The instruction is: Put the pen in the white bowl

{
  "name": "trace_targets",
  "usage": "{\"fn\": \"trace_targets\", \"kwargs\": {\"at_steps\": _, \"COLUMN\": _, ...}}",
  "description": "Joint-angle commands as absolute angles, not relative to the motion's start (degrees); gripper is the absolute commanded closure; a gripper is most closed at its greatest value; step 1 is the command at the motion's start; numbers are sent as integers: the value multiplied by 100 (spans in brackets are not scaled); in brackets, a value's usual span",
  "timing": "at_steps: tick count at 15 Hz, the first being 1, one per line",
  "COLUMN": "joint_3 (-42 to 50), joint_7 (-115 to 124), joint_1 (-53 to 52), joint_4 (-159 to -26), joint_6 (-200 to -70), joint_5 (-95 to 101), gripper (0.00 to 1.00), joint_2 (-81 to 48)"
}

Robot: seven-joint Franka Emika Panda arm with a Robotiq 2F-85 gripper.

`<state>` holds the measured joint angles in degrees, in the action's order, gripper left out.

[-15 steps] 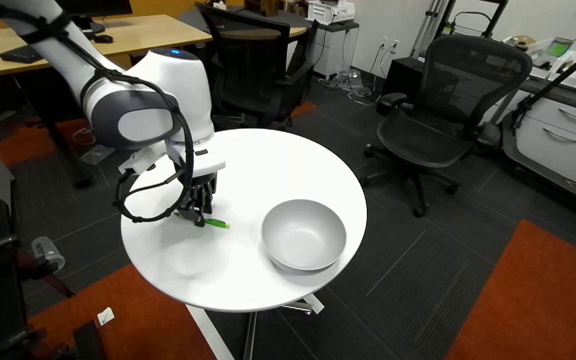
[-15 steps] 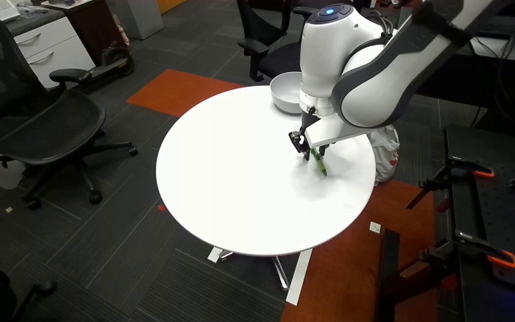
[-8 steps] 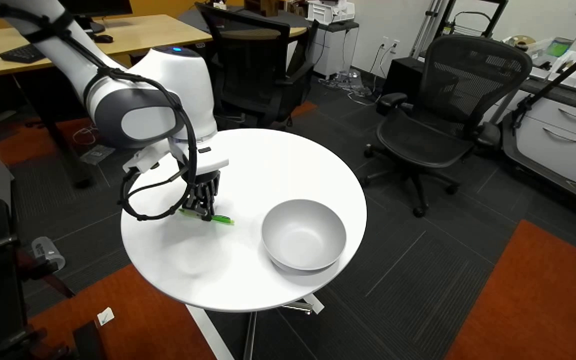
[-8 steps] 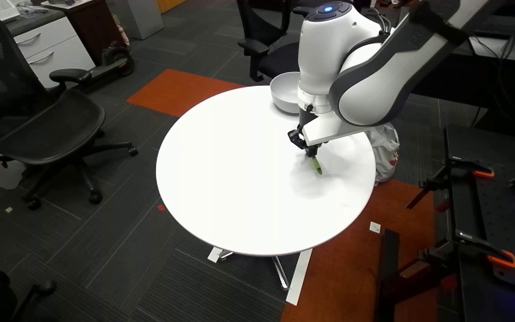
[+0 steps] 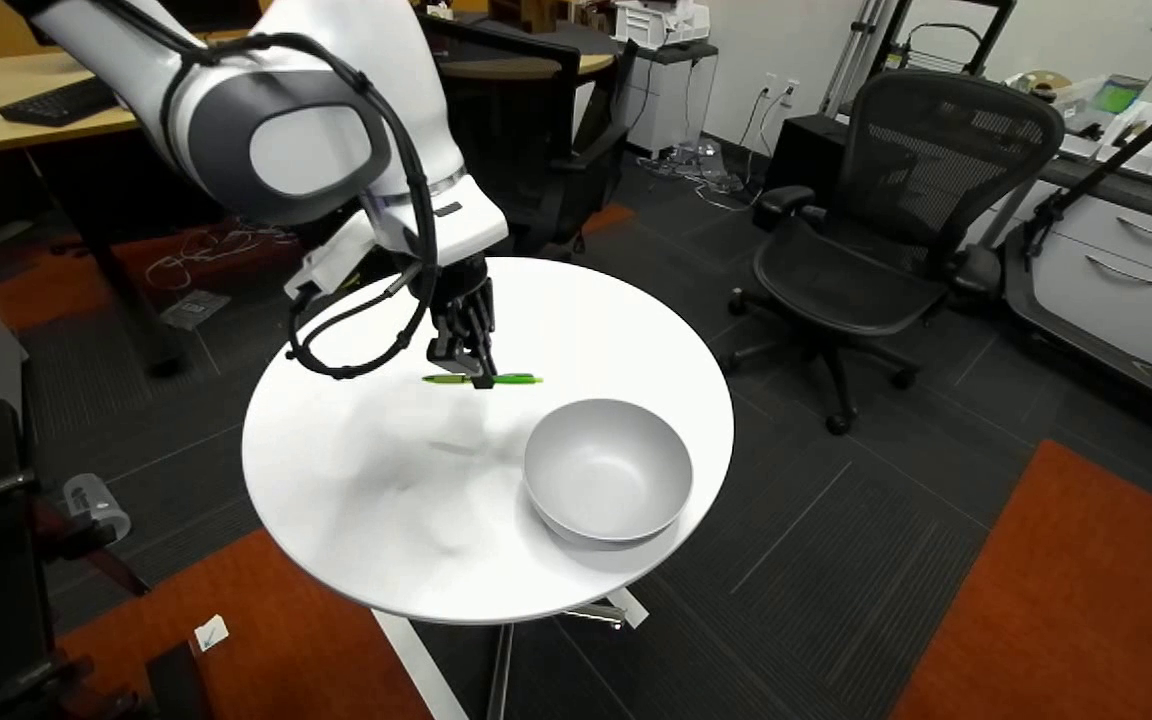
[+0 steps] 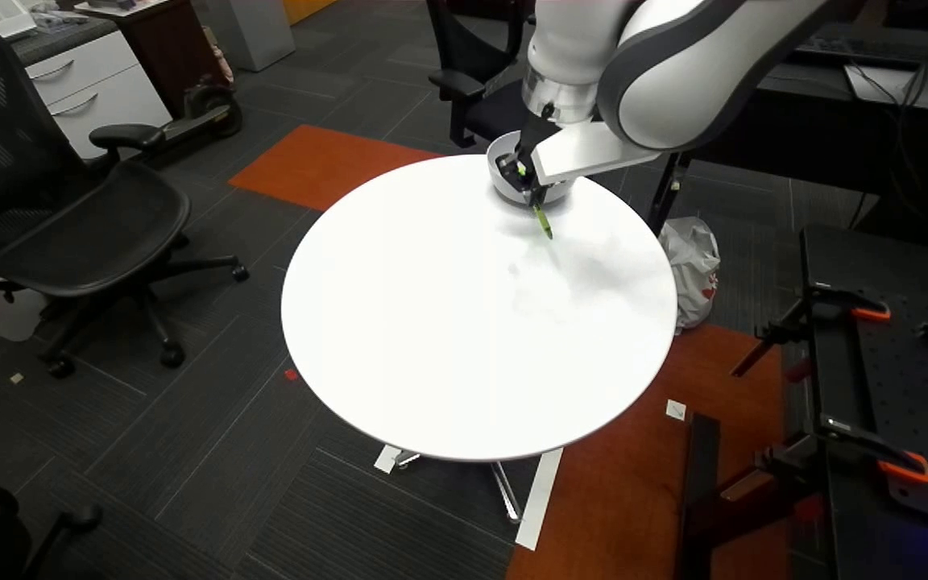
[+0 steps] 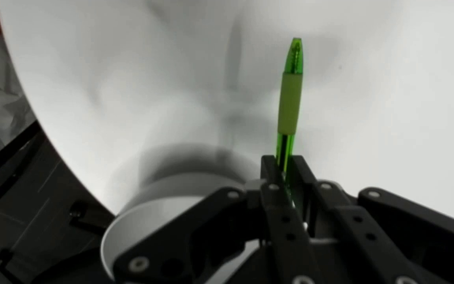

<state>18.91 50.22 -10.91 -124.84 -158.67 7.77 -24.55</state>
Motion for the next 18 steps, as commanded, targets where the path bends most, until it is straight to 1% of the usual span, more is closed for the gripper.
{"fn": "trace_targets", "kwargs": {"at_steps": 1, "joint_3": 2203, "joint_7": 5104, "joint_1": -1052, "joint_4": -12235, "joint_6": -15593, "joint_5": 1140, "gripper": 97, "joint_2": -2227}}
{"fn": "trace_targets", "kwargs": {"at_steps": 11, "joint_3": 1987, "joint_7": 4403, "joint_1": -164, "joint_4": -10912, "joint_6": -15161, "joint_5": 928, "gripper": 97, "joint_2": -2971}}
{"fn": "trace_targets", "kwargs": {"at_steps": 18, "joint_3": 1637, "joint_7": 3632, "joint_1": 266, "joint_4": -10210, "joint_6": -14716, "joint_5": 465, "gripper": 97, "joint_2": -3510}}
